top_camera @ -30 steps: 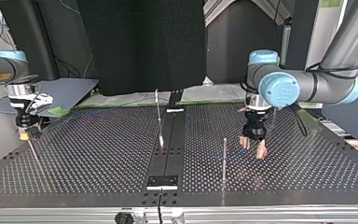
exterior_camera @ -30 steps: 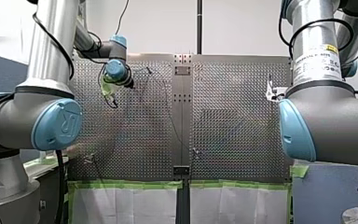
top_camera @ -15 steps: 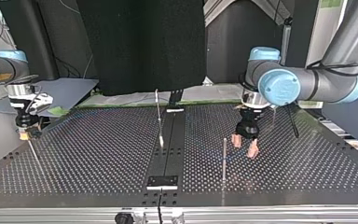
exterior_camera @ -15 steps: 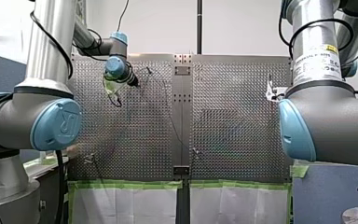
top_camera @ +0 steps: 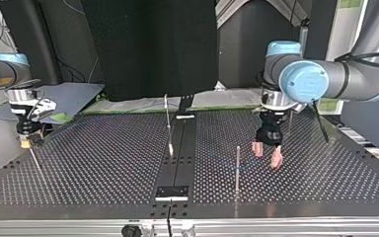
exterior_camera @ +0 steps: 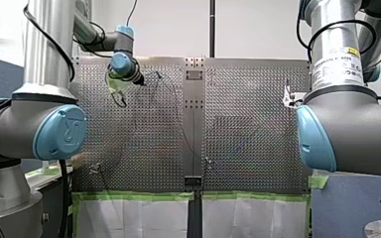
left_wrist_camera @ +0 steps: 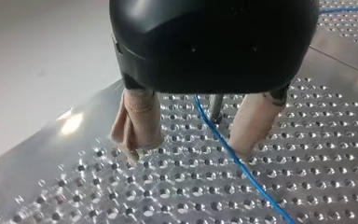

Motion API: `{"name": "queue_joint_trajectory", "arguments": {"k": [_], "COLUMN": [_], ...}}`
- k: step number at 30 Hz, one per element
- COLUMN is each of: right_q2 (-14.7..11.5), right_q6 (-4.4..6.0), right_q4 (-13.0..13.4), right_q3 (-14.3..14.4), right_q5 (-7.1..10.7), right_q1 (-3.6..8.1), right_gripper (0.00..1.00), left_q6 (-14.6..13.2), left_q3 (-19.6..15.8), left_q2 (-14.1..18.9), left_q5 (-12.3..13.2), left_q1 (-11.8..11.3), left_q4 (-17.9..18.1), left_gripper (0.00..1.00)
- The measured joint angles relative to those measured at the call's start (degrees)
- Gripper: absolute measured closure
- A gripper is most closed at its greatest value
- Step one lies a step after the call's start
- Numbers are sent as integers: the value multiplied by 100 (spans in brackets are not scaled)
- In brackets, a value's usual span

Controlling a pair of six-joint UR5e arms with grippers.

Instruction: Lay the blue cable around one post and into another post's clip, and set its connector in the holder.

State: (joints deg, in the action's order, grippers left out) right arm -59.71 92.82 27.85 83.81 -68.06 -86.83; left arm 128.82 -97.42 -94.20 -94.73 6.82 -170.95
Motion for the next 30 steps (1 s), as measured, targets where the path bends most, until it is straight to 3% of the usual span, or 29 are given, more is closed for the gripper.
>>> {"name": "queue_joint_trajectory", "arguments": {"k": [8, 18, 30], "right_q2": [0, 0, 0], "right_q6": [0, 0, 0], "right_q4": [0, 0, 0], "right_q3": [0, 0, 0], "right_q5": [0, 0, 0], "right_q1": [0, 0, 0], "right_gripper": [0, 0, 0], "left_q6": [-433, -1043, -1711], "left_q3": [-260, -285, -199], "left_q2": [425, 1019, 1107], "left_q5": [-11, -259, -25], "left_q1": [54, 141, 259], "left_q4": [-151, -733, -1399], "left_gripper": [0, 0, 0]}}
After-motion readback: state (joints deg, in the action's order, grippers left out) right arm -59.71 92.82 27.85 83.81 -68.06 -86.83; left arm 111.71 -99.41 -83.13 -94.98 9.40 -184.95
